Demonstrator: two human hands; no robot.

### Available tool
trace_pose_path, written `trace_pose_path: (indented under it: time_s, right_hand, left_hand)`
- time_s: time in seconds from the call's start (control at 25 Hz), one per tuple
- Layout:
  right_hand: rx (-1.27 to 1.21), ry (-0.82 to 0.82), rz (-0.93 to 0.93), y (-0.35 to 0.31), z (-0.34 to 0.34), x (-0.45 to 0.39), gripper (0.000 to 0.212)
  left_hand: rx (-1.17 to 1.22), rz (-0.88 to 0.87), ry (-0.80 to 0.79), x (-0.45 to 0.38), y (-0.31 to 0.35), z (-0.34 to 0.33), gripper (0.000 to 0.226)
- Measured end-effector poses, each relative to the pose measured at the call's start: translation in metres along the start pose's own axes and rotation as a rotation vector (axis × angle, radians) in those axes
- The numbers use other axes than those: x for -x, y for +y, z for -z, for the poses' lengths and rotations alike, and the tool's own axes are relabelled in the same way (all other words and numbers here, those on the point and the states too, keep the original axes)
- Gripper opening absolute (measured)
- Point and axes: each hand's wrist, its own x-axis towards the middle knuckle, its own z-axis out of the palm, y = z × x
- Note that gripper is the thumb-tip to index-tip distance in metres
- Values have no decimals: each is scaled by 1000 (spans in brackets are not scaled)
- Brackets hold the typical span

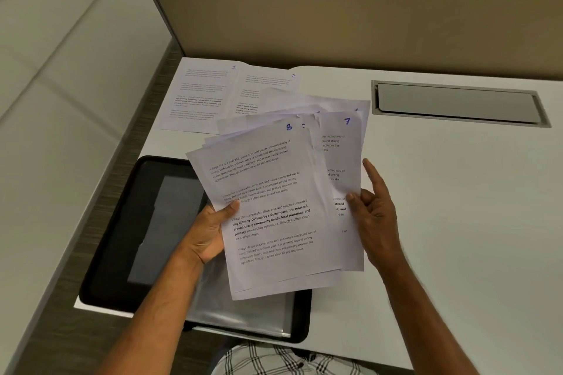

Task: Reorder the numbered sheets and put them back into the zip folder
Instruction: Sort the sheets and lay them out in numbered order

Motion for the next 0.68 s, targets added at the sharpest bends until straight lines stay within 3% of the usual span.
trace_pose_path:
  time_s: [0.2,0.4,0.56,0.68]
  right_hand:
    - [144,96,95,2,-1,1,70]
    - [256,160,198,2,-1,3,94]
    - [168,140,128,5,2,-3,59]
    - [-36,42,-84,3,3,-6,28]
  left_hand:
    - [17,8,-12,2,-4,0,44]
    - [19,16,-18,1,-4,-5,47]
    - [33,18,-27,1,-3,-9,47]
    - [8,33,-34,0,-3,-7,44]
